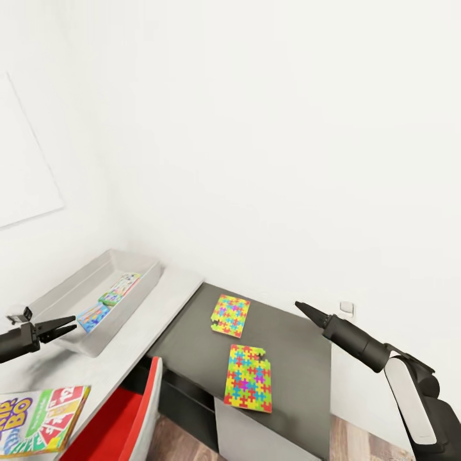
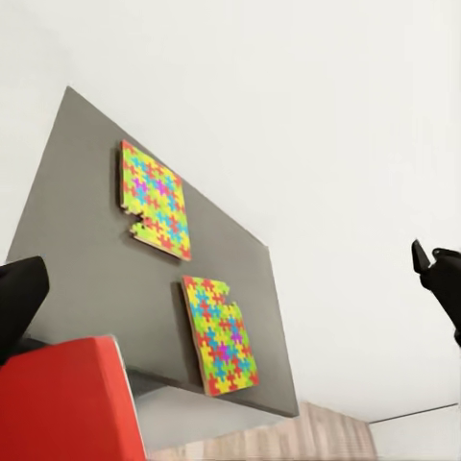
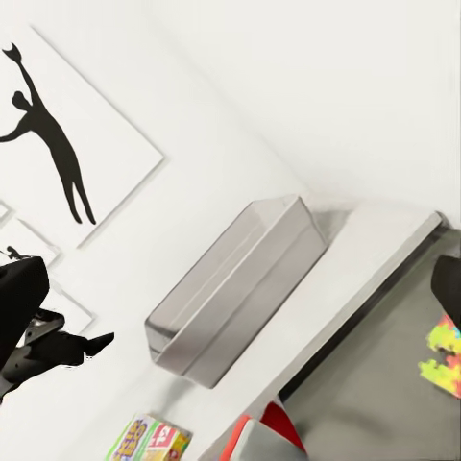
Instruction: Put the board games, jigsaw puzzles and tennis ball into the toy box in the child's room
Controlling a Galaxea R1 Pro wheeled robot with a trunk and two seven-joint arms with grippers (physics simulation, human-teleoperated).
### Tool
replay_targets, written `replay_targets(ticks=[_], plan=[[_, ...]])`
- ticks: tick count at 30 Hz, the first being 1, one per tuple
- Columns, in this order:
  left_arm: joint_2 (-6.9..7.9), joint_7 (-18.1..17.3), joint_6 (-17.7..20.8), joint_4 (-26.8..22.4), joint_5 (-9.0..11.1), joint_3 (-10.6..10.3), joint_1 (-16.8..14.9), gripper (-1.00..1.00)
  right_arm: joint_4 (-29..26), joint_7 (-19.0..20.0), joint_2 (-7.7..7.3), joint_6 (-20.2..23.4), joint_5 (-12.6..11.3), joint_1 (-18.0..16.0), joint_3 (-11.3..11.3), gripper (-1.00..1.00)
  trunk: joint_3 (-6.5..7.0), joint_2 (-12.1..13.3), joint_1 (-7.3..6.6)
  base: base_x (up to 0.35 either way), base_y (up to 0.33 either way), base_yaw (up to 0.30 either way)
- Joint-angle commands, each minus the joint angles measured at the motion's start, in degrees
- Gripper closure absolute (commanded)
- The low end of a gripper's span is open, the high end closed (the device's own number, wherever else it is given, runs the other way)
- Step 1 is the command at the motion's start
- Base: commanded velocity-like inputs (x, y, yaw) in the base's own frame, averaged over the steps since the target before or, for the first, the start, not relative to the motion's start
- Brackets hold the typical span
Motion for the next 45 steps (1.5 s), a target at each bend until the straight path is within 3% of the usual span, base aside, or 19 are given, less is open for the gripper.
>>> replay_targets(ticks=[1, 45], plan=[[-0.01, -0.25, 0.47, -0.02, -0.05, 0.02, 0.03, -1.0, 0.01, 0.04, 0.0, 0.38, -0.25, -0.06, -0.03, -1.0, -0.03, -0.08, 0.02, -0.004, -0.007, -0.233], [-0.26, -0.25, 0.14, -0.02, -0.06, -0.02, 0.25, -1.0, 0.01, 0.04, -0.06, 0.4, -0.25, -0.06, -0.03, -1.0, 2.74, -0.08, 0.02, 0.0, 0.0, -0.231]])
